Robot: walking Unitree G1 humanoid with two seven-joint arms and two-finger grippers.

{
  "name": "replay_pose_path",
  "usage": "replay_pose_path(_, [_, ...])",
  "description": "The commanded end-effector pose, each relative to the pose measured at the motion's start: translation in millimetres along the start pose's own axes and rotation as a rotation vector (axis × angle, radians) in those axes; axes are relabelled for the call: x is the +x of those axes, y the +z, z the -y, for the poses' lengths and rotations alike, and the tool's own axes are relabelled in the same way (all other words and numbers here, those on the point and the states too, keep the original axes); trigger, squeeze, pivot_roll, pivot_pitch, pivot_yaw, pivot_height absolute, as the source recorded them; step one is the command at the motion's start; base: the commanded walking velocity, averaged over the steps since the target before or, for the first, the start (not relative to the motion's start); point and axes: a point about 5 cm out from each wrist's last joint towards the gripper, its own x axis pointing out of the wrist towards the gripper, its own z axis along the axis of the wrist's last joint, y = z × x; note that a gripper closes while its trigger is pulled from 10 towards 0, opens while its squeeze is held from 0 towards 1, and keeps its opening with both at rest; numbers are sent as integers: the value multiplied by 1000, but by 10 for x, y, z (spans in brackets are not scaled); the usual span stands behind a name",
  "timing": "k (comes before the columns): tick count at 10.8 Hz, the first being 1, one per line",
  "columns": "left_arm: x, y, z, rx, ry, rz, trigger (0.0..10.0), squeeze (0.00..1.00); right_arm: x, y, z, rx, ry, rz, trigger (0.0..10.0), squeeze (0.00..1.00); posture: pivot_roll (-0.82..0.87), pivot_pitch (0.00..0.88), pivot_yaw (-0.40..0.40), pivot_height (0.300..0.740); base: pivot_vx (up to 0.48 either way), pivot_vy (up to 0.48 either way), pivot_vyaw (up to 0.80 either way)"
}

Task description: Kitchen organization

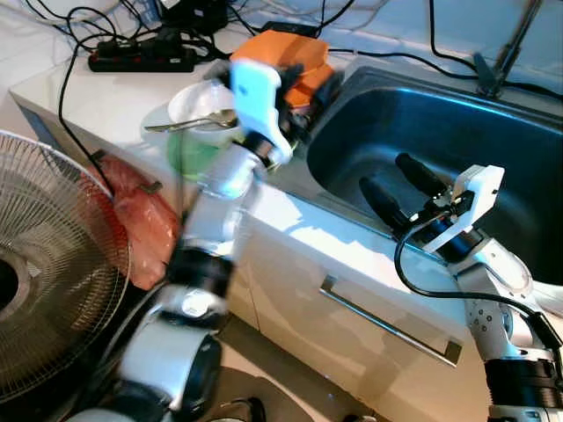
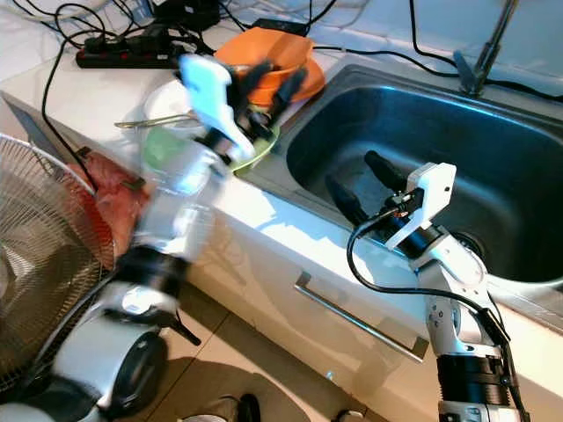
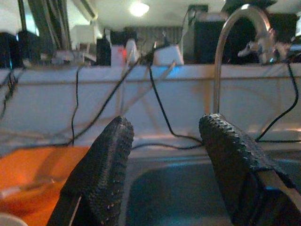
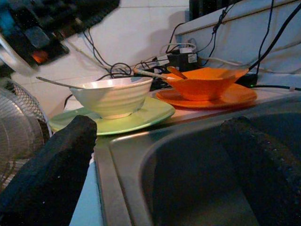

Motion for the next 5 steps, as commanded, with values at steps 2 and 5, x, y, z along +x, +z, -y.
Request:
replay_pose_path(2, [-131, 230, -154, -8, 11, 32, 10000, 0, -17, -128, -29, 37, -10, -23, 10000, 0, 31, 114, 98, 740, 0, 0, 0])
replay_pose_path(5, [-599, 437, -729, 103, 312, 29, 10000, 0, -10, -148, -20, 45, -11, -22, 10000, 0, 50, 110, 93, 740, 0, 0, 0])
